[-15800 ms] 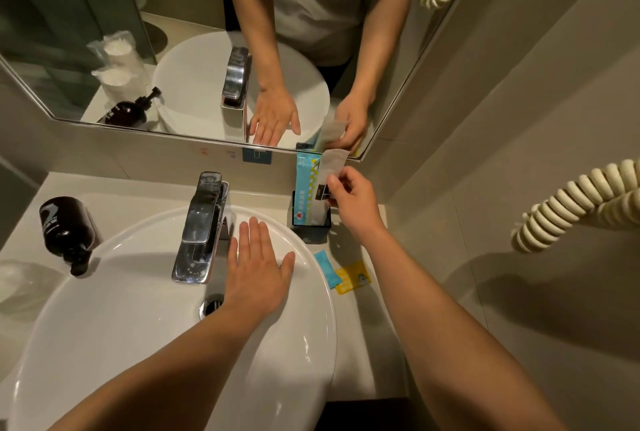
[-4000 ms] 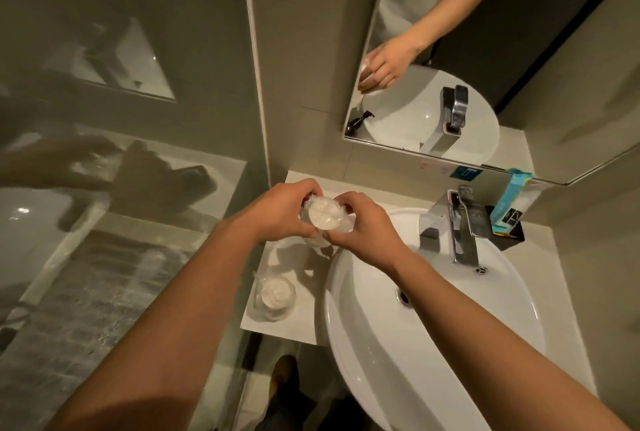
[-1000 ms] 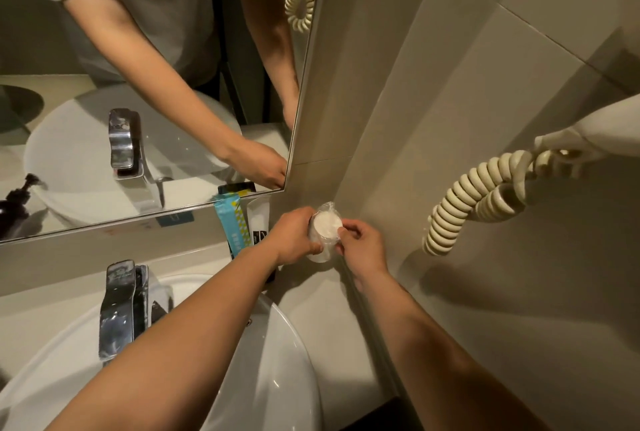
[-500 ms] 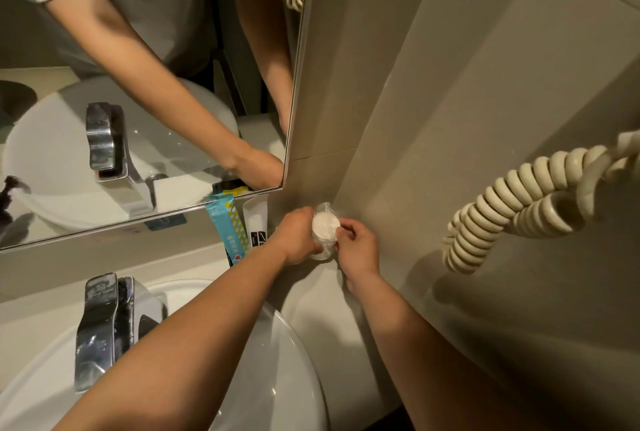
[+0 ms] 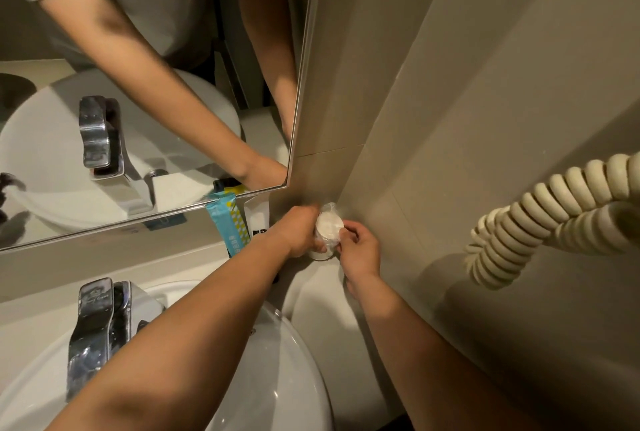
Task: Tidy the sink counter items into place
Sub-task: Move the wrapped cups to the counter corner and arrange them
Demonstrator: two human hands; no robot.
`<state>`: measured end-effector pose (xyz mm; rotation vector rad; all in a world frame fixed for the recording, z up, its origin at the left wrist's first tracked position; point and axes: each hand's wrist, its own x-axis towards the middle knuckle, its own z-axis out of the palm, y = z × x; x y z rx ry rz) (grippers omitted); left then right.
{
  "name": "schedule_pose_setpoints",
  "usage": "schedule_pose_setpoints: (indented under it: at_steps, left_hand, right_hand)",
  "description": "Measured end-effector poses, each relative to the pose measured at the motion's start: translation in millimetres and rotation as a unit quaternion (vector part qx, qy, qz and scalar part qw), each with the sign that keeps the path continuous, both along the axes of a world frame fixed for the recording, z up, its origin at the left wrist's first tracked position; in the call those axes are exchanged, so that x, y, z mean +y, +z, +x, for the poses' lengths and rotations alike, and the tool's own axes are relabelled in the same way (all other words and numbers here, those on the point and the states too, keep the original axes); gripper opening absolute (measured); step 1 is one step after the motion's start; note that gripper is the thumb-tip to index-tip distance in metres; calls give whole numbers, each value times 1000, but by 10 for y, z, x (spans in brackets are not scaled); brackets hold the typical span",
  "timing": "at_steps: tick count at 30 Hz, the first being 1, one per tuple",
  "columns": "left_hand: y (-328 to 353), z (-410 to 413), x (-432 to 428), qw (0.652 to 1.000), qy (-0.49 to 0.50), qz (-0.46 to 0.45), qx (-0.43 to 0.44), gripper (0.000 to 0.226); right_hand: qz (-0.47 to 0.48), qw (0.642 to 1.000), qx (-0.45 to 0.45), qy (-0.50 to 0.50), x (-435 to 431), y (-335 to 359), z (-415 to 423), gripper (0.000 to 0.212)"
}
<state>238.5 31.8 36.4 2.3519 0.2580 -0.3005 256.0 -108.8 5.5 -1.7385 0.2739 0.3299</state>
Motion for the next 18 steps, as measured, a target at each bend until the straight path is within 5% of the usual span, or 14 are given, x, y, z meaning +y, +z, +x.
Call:
schedule_pose_setpoints:
  at_steps: [18]
  left_hand:
    - [-102,114,-66,999,37,-7,17,74]
  right_hand:
    - [-12,1000,-5,-23,89,-153,118,28]
